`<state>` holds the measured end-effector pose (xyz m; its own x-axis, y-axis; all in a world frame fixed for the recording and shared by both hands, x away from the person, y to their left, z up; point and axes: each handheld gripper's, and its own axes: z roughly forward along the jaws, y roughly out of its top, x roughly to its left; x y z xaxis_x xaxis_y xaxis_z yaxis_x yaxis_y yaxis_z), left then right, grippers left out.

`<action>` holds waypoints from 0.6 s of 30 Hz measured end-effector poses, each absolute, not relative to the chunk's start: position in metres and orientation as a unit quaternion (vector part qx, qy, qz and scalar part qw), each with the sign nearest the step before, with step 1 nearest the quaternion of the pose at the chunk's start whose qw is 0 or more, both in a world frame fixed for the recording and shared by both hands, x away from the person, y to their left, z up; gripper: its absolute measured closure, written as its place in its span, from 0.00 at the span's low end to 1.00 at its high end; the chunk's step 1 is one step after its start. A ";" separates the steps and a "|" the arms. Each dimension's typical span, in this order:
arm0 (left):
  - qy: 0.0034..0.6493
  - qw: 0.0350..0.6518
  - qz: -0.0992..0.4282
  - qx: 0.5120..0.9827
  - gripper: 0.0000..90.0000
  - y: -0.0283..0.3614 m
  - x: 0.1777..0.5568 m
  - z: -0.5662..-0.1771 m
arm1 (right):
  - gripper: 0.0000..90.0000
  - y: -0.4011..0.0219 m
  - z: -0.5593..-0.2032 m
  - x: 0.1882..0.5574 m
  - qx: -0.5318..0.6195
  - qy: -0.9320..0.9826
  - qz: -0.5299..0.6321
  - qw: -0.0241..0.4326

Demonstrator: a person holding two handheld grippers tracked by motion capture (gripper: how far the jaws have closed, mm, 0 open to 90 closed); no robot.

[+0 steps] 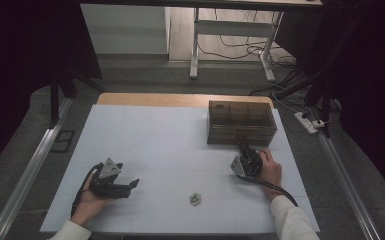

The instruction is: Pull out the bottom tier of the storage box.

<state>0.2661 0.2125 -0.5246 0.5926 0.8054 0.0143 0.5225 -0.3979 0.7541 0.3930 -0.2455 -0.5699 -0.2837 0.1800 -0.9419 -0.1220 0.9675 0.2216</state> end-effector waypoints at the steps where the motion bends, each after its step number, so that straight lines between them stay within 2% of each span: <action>1: 0.408 0.367 0.193 0.814 0.19 0.213 0.266 -0.524 | 0.87 -0.246 -0.570 0.394 0.012 0.791 0.123 0.599; 18: 0.406 0.365 0.194 0.815 0.19 0.210 0.266 -0.524 | 0.89 -0.240 -0.572 0.397 0.018 0.786 0.099 0.609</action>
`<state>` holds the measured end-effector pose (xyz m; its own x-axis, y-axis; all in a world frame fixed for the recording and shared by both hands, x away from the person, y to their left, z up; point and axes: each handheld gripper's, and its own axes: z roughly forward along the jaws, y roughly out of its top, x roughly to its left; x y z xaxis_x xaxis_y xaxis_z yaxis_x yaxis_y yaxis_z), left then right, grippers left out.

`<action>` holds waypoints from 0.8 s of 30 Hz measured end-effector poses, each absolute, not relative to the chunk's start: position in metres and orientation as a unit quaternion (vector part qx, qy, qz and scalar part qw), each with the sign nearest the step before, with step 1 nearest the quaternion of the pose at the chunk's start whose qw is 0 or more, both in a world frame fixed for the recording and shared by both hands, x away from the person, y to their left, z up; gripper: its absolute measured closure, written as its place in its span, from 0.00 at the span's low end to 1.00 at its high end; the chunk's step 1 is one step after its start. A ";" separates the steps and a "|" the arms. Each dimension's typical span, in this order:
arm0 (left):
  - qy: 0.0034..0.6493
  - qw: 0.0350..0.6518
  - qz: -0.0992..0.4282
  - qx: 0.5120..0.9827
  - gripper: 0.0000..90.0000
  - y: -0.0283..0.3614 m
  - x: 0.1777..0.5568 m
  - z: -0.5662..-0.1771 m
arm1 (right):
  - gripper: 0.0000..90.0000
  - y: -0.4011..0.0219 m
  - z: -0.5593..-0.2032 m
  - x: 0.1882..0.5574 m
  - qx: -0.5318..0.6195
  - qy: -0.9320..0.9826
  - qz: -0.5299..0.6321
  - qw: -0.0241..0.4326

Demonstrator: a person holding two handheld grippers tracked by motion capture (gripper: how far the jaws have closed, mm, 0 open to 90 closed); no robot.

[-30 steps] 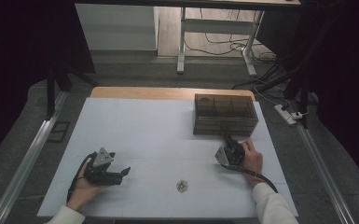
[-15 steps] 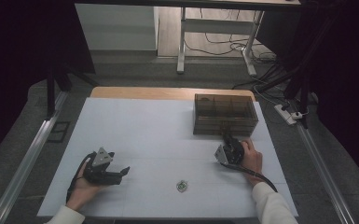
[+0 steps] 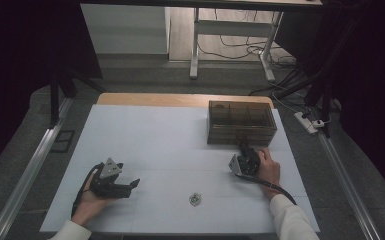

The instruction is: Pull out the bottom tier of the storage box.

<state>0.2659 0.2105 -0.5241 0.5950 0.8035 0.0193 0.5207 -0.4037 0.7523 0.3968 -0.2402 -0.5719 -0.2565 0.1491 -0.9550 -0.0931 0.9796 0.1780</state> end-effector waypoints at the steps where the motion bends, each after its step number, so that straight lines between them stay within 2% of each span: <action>1: 0.406 0.366 0.194 0.815 0.19 0.210 0.266 -0.524 | 0.89 -0.241 -0.572 0.397 0.015 0.786 0.101 0.610; 24: 0.408 0.366 0.190 0.814 0.19 0.211 0.264 -0.525 | 0.90 -0.242 -0.572 0.386 0.013 0.782 0.109 0.613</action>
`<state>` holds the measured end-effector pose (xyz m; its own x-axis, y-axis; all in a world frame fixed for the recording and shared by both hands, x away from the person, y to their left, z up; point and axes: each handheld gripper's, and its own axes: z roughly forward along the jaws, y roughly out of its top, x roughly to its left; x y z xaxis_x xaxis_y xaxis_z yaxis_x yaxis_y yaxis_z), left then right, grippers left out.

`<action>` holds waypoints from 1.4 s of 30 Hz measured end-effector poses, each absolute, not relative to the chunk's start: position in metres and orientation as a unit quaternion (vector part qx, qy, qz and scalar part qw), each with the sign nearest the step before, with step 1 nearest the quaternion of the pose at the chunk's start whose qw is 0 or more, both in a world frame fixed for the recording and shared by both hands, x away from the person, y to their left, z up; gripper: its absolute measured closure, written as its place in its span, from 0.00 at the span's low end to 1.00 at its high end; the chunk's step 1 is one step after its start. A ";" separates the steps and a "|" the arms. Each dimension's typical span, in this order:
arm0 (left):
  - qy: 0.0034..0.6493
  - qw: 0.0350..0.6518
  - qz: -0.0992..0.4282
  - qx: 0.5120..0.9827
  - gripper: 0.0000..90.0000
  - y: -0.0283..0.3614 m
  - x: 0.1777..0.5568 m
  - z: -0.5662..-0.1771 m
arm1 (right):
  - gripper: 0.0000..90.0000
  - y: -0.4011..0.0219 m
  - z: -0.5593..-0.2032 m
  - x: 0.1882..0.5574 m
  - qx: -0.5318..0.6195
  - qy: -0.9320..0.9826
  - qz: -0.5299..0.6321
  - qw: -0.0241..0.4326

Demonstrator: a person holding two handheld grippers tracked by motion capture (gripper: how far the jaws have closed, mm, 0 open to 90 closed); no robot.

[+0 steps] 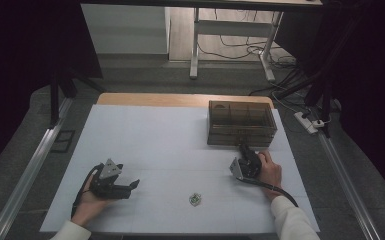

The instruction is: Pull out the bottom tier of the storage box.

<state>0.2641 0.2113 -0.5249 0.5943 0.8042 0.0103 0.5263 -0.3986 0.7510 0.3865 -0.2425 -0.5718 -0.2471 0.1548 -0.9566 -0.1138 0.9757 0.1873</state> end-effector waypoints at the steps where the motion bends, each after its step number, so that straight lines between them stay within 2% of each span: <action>1: 0.408 0.366 0.190 0.814 0.19 0.211 0.264 -0.525 | 0.90 -0.242 -0.572 0.386 0.013 0.783 0.108 0.613; 12: 0.408 0.368 0.189 0.814 0.19 0.211 0.264 -0.525 | 0.89 -0.244 -0.571 0.379 0.011 0.791 0.109 0.603; 16: 0.407 0.367 0.189 0.815 0.19 0.211 0.264 -0.525 | 0.83 -0.247 -0.568 0.379 0.019 0.792 0.124 0.597; 23: 0.407 0.368 0.189 0.814 0.19 0.211 0.264 -0.524 | 0.72 -0.252 -0.558 0.374 0.043 0.811 0.169 0.559; 25: 0.407 0.368 0.190 0.814 0.19 0.212 0.264 -0.524 | 0.71 -0.252 -0.554 0.373 0.052 0.804 0.182 0.563; 42: 0.406 0.369 0.191 0.814 0.19 0.212 0.264 -0.523 | 0.67 -0.256 -0.540 0.379 0.103 0.822 0.229 0.511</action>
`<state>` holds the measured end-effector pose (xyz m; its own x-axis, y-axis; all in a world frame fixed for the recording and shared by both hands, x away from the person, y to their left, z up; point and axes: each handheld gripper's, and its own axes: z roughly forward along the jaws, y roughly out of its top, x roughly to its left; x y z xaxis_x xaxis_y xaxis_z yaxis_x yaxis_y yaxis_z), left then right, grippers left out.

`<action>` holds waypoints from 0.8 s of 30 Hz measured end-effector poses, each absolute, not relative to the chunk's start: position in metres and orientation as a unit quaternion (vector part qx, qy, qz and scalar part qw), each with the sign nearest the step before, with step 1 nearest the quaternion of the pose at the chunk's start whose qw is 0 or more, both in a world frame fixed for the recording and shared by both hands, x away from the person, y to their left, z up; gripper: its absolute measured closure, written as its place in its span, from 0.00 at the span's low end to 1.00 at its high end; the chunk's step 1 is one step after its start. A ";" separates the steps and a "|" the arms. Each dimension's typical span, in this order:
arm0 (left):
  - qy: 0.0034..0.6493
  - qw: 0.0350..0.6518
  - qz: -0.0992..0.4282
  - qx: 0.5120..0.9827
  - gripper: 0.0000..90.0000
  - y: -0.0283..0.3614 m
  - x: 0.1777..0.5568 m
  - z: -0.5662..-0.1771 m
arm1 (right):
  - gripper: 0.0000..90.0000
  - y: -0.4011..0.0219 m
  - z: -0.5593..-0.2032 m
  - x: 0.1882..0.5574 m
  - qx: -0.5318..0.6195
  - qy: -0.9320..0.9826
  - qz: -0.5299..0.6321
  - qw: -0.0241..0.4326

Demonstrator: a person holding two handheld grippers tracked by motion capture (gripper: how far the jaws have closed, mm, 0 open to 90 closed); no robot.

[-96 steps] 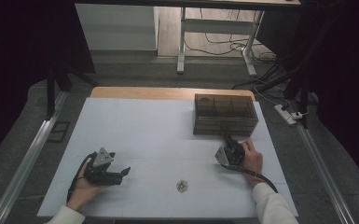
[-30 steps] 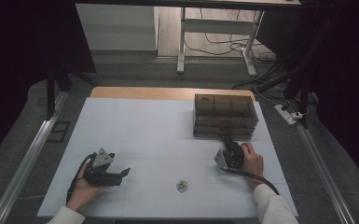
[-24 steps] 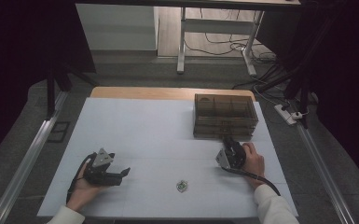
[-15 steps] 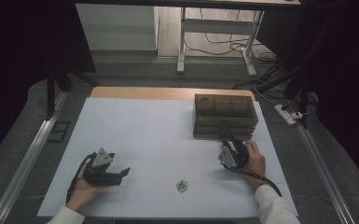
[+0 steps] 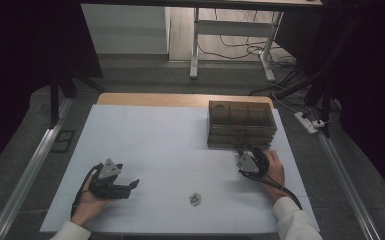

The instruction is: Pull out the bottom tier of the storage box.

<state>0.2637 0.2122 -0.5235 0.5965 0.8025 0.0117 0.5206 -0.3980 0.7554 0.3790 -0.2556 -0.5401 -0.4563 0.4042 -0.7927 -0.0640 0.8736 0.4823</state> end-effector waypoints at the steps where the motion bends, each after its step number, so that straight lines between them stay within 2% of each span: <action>1: 0.406 0.369 0.191 0.814 0.19 0.212 0.264 -0.524 | 0.67 -0.256 -0.539 0.380 0.107 0.822 0.233 0.508; 24: 0.410 0.367 0.190 0.813 0.18 0.213 0.266 -0.524 | 0.60 -0.256 -0.522 0.400 0.154 0.855 0.282 0.408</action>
<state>0.2655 0.2129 -0.5241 0.5923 0.8057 0.0084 0.5264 -0.3948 0.7530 0.3995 -0.2556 -0.5216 -0.6201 0.4936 -0.6097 0.0330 0.7929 0.6084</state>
